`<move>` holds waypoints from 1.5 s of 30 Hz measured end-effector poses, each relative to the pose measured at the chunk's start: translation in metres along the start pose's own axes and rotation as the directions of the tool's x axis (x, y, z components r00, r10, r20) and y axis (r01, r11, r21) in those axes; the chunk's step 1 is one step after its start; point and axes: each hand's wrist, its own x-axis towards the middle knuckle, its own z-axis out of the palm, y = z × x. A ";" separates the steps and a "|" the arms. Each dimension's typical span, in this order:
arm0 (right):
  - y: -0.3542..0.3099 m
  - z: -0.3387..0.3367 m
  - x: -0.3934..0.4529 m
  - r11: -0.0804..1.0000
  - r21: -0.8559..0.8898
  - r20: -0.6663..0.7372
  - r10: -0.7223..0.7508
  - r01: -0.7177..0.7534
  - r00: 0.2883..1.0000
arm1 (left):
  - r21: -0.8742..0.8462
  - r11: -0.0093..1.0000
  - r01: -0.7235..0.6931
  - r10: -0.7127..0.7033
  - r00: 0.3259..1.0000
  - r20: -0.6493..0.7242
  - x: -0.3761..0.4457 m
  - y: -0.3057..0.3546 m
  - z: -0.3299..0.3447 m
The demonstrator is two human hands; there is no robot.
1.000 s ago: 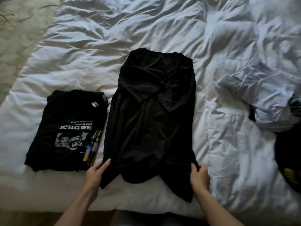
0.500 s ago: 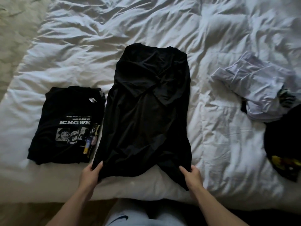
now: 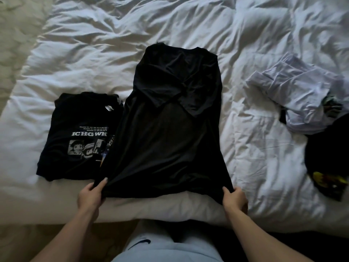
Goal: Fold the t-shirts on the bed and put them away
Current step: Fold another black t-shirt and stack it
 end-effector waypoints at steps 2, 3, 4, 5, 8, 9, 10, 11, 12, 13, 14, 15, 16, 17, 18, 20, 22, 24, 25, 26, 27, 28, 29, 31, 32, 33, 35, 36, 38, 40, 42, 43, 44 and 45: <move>-0.003 0.000 0.001 0.999 -0.025 0.002 0.029 -0.029 1.000 | -0.022 1.000 0.008 -0.009 0.998 -0.058 0.003 -0.004 -0.002; -0.004 0.001 0.001 0.999 -0.018 0.029 0.050 -0.050 0.998 | -0.037 0.999 0.020 -0.023 0.996 -0.081 0.005 -0.005 -0.002; -0.006 0.003 0.000 0.997 0.001 0.071 0.071 -0.071 0.995 | -0.112 0.992 0.062 -0.069 0.996 -0.063 0.004 -0.004 0.000; -0.008 0.006 0.000 0.993 0.059 0.124 0.090 -0.098 0.988 | -0.182 0.978 0.104 -0.112 0.993 -0.034 0.005 -0.005 0.003; -0.006 0.014 -0.003 0.902 0.381 0.233 0.119 -0.203 0.965 | -0.404 0.861 0.310 -0.288 0.951 0.115 0.003 -0.011 0.018; -0.004 0.015 -0.006 0.836 0.485 0.244 0.152 -0.256 0.958 | -0.445 0.824 0.350 -0.320 0.937 0.144 0.003 -0.017 0.023; -0.001 0.017 -0.005 0.771 0.563 0.243 0.190 -0.298 0.951 | -0.445 0.818 0.364 -0.340 0.930 0.137 0.002 -0.021 0.027; 0.003 0.018 -0.004 0.716 0.614 0.245 0.228 -0.333 0.942 | -0.459 0.804 0.377 -0.357 0.925 0.132 0.002 -0.025 0.030; 0.007 0.019 -0.002 0.680 0.641 0.251 0.252 -0.355 0.935 | -0.470 0.799 0.374 -0.370 0.923 0.106 0.001 -0.026 0.034; 0.011 0.020 -0.001 0.670 0.646 0.255 0.262 -0.365 0.931 | -0.494 0.786 0.371 -0.379 0.921 0.090 0.002 -0.029 0.036; 0.013 0.020 -0.002 0.681 0.632 0.253 0.269 -0.369 0.929 | -0.501 0.792 0.348 -0.382 0.924 0.037 0.000 -0.026 0.039; 0.014 0.021 -0.001 0.700 0.609 0.245 0.279 -0.371 0.928 | -0.503 0.803 0.318 -0.379 0.925 -0.020 0.000 -0.026 0.041; 0.013 0.021 -0.003 0.716 0.588 0.236 0.292 -0.376 0.927 | -0.489 0.824 0.288 -0.376 0.922 -0.090 -0.002 -0.024 0.042; 0.012 0.021 -0.004 0.741 0.555 0.220 0.307 -0.378 0.926 | -0.475 0.838 0.268 -0.373 0.917 -0.140 -0.001 -0.025 0.043; 0.011 0.022 -0.004 0.768 0.521 0.190 0.320 -0.372 0.928 | -0.460 0.849 0.259 -0.376 0.908 -0.182 -0.004 -0.024 0.044; 0.004 0.020 -0.006 0.837 0.432 0.114 0.318 -0.335 0.941 | -0.444 0.867 0.228 -0.358 0.904 -0.235 -0.006 -0.022 0.045; -0.001 0.017 -0.007 0.904 0.326 0.036 0.282 -0.278 0.959 | -0.401 0.888 0.224 -0.345 0.902 -0.260 -0.011 -0.019 0.046; -0.004 0.015 -0.007 0.944 0.210 0.010 0.259 -0.256 0.966 | -0.346 0.908 0.235 -0.335 0.903 -0.267 -0.015 -0.019 0.045; -0.005 0.014 -0.007 0.953 0.155 0.010 0.263 -0.261 0.965 | -0.322 0.916 0.240 -0.330 0.906 -0.263 -0.019 -0.018 0.045; -0.005 0.014 -0.008 0.958 0.104 0.007 0.267 -0.266 0.964 | -0.266 0.932 0.245 -0.319 0.904 -0.286 -0.021 -0.018 0.044; -0.006 0.013 -0.010 0.966 0.047 -0.007 0.254 -0.254 0.967 | -0.152 0.954 0.259 -0.296 0.896 -0.330 -0.025 -0.016 0.042; -0.009 0.013 -0.011 0.976 -0.019 -0.036 0.217 -0.218 0.975 | -0.003 0.963 0.269 -0.248 0.885 -0.395 -0.028 -0.013 0.042; -0.013 0.012 -0.014 0.983 -0.094 -0.079 0.151 -0.158 0.985 | 0.136 0.959 0.251 -0.166 0.878 -0.450 -0.031 -0.008 0.043; -0.026 0.012 -0.016 0.970 -0.243 -0.139 -0.048 0.013 0.989 | 0.354 0.933 0.066 0.106 0.889 -0.445 -0.040 0.002 0.050; -0.039 0.013 -0.014 0.950 -0.292 -0.137 -0.158 0.113 0.978 | 0.429 0.900 -0.070 0.250 0.891 -0.379 -0.041 0.010 0.059; -0.051 0.014 -0.012 0.929 -0.315 -0.117 -0.241 0.194 0.963 | 0.475 0.858 -0.195 0.358 0.890 -0.281 -0.044 0.017 0.067; -0.081 0.018 -0.004 0.892 -0.313 -0.047 -0.359 0.327 0.932 | 0.508 0.749 -0.425 0.528 0.846 -0.071 -0.039 0.032 0.087; -0.098 0.021 0.002 0.872 -0.295 -0.002 -0.409 0.391 0.912 | 0.523 0.684 -0.508 0.583 0.812 0.026 -0.031 0.040 0.098; -0.131 0.028 0.016 0.832 -0.229 0.080 -0.501 0.505 0.862 | 0.554 0.571 -0.606 0.619 0.761 0.194 -0.013 0.061 0.123; -0.158 0.036 0.032 0.787 -0.202 0.143 -0.565 0.583 0.812 | 0.587 0.548 -0.596 0.543 0.787 0.292 0.006 0.073 0.144; -0.174 0.043 0.047 0.715 -0.310 0.237 -0.580 0.626 0.779 | 0.716 0.534 -0.449 0.381 0.884 0.270 0.018 0.080 0.152; -0.180 0.045 0.054 0.670 -0.398 0.290 -0.556 0.627 0.779 | 0.797 0.479 -0.368 0.320 0.919 0.232 0.021 0.084 0.152; -0.185 0.046 0.058 0.623 -0.480 0.316 -0.533 0.617 0.785 | 0.858 0.401 -0.322 0.311 0.929 0.203 0.020 0.089 0.151; -0.192 0.046 0.064 0.578 -0.545 0.307 -0.537 0.607 0.786 | 0.891 0.324 -0.319 0.354 0.914 0.198 0.022 0.098 0.151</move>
